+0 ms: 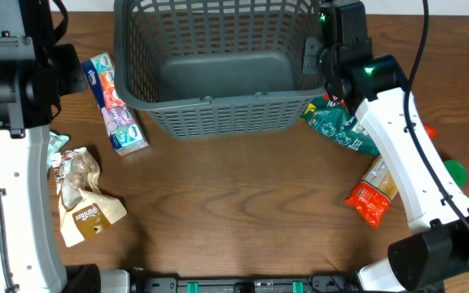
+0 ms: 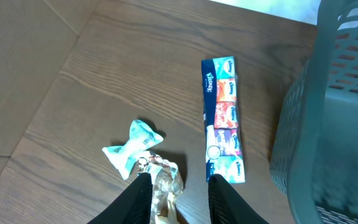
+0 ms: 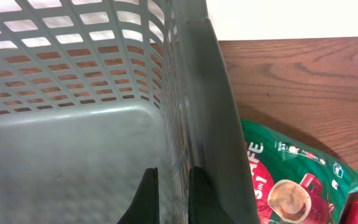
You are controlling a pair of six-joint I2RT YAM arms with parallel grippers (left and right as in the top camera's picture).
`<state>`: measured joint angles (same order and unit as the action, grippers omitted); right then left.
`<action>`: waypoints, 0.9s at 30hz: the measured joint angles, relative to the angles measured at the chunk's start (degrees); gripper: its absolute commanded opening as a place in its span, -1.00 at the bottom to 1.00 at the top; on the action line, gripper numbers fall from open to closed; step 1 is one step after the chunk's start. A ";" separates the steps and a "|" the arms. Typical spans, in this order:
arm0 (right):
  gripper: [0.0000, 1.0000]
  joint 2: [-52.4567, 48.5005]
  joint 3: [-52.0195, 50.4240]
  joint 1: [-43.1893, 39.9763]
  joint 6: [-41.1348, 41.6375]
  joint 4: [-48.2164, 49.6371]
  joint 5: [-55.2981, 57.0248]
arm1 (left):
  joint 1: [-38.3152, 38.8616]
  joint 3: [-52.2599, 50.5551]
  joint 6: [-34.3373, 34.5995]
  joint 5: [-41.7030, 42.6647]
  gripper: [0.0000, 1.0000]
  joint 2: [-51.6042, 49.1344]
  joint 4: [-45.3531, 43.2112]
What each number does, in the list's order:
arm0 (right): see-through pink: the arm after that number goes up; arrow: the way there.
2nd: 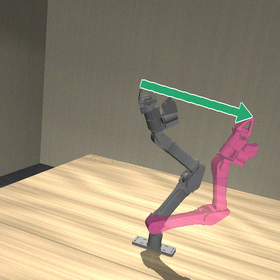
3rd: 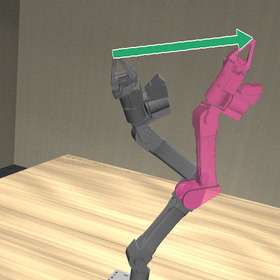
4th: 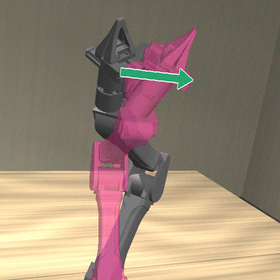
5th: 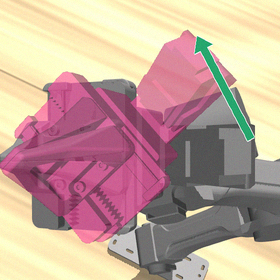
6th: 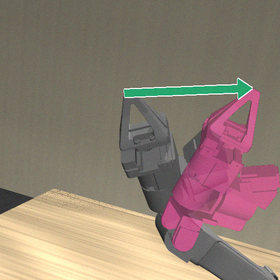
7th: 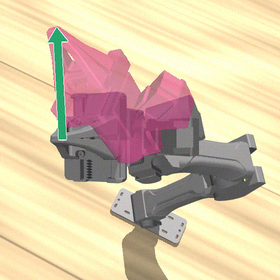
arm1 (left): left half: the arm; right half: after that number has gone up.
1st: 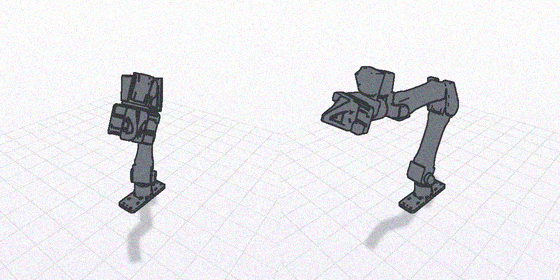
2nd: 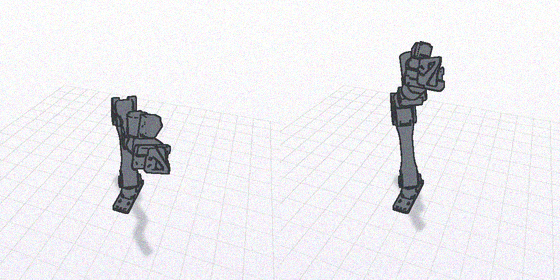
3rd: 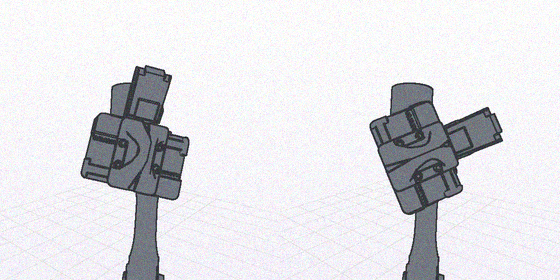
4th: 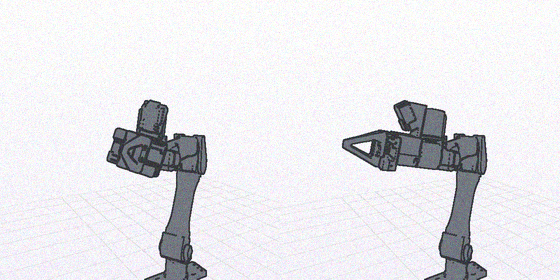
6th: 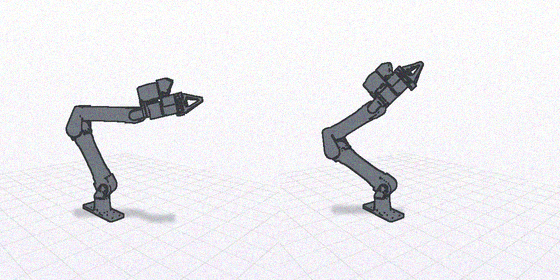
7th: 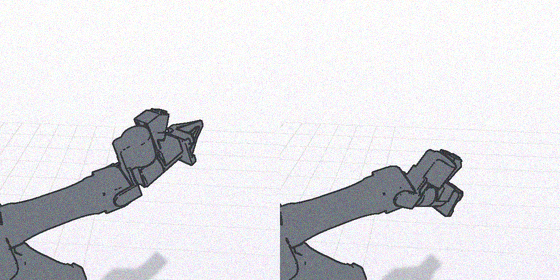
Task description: Pack container
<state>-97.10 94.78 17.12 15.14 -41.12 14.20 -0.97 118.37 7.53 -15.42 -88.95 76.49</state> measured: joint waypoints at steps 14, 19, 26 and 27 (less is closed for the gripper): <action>-0.02 0.00 0.00 -0.17 -2.73 2.49 -5.38 | 0.00 0.00 0.20 0.02 0.28 0.00 0.04; 0.22 0.11 0.15 -0.04 -6.10 4.63 -9.77 | 0.00 0.00 0.22 0.02 0.39 0.00 0.02; 0.29 3.32 2.01 0.31 -8.57 3.58 -12.02 | 0.00 0.00 0.20 0.02 0.40 0.00 0.02; 0.47 4.81 2.08 0.22 -7.85 2.43 -10.54 | 0.00 0.00 0.20 0.02 0.40 0.00 0.02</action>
<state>-92.29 96.86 17.34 7.29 -38.70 3.66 -0.97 118.37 7.73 -15.40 -88.95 76.51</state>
